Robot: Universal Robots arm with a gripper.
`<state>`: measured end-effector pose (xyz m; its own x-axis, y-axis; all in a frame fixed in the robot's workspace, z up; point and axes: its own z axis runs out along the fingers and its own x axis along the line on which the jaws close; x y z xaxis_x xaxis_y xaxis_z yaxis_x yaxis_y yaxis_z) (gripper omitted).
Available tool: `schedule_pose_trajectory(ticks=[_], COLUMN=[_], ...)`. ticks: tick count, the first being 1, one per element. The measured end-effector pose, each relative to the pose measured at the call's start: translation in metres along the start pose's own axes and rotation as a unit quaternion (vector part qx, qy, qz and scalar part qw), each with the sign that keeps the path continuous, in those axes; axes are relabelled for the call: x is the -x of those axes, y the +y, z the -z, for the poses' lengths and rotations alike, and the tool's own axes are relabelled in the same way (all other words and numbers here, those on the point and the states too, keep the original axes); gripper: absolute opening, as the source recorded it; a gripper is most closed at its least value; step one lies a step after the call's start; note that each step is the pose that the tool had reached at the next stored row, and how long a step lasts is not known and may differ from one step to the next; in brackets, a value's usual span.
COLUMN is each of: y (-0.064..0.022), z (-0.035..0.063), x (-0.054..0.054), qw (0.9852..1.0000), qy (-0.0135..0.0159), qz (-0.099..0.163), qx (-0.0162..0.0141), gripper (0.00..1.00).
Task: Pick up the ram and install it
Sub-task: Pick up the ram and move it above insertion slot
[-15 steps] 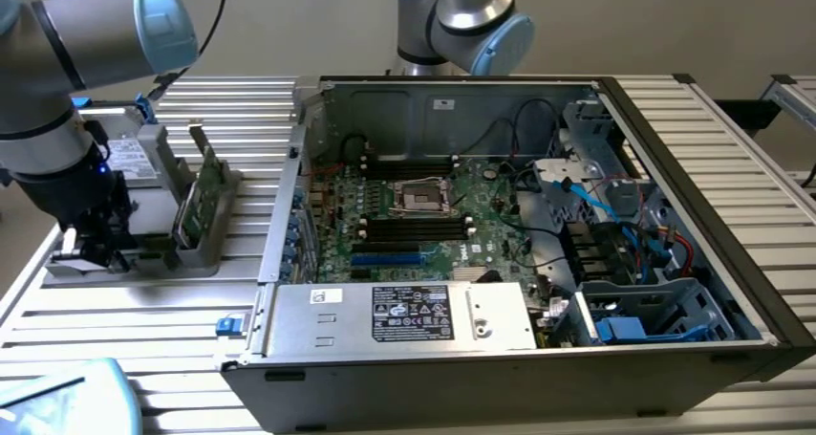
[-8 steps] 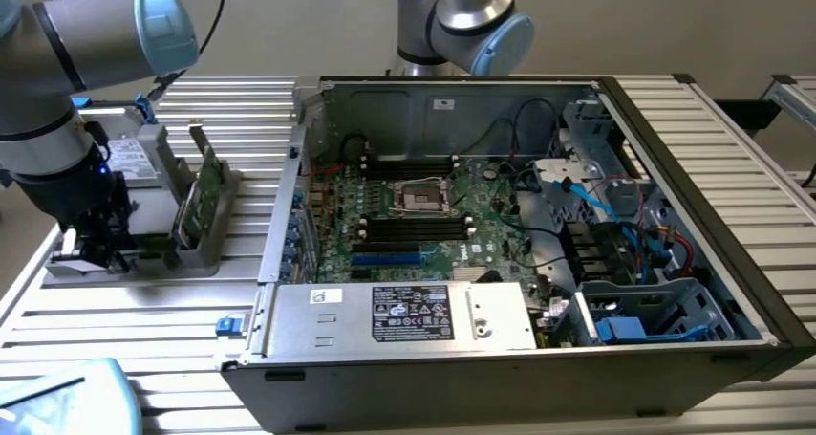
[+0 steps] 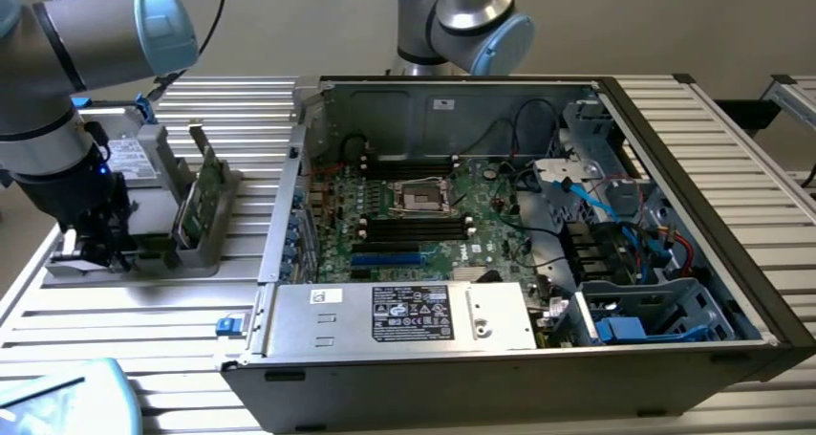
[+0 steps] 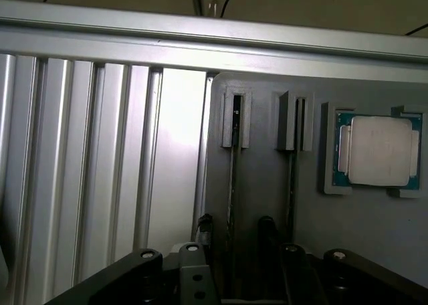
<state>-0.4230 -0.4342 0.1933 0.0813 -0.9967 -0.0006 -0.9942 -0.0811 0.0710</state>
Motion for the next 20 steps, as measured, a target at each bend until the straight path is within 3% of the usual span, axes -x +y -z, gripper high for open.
schedule_pose_trajectory(ticks=[1, 2, 7, 15, 20], y=[0.0006, 0.0016, 0.0064, 0.0064, 0.0064], z=[-0.0003, -0.0003, -0.0011, -0.0013, -0.0013], x=[0.0001, 0.0002, 0.0006, 0.0006, 0.0007], qw=[1.0000, 1.0000, 1.0000, 1.0000, 1.0000], qy=[0.0001, 0.0006, 0.0045, 0.0047, 0.0047], qz=[0.000, 0.000, 0.000, 0.000, 0.000], qx=[-0.0001, -0.0001, 0.0003, 0.0007, 0.0007], gripper=[0.41, 0.34, 0.34, 0.34, 0.14])
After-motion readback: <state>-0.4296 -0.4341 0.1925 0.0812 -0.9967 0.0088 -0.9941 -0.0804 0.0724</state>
